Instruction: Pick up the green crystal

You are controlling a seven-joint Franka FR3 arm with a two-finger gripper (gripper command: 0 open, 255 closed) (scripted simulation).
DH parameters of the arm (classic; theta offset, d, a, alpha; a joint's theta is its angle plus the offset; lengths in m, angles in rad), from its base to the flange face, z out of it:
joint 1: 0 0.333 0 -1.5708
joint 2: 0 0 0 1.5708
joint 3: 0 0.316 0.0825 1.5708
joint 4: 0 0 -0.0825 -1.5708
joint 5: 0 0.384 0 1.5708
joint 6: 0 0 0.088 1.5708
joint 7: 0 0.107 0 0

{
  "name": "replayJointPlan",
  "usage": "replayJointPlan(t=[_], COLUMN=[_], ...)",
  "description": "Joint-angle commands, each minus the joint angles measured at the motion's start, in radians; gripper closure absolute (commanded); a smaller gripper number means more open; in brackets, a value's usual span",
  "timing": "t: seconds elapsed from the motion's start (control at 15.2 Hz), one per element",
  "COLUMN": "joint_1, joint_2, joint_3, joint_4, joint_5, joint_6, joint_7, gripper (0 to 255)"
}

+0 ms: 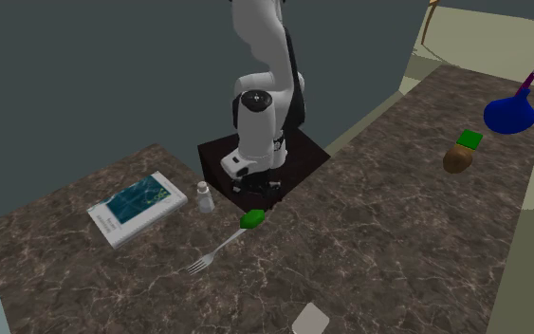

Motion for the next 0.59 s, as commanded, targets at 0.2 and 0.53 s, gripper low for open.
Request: replayJointPlan(t=[0.2,0.53], joint_1=[0.002,0.020], joint_2=[0.123,0.218], joint_3=[-0.035,-0.047], joint_4=[-0.006,-0.016], joint_5=[0.036,0.086], joint_6=[0.136,0.238], joint_7=[-0.015,-0.050], gripper=[0,0])
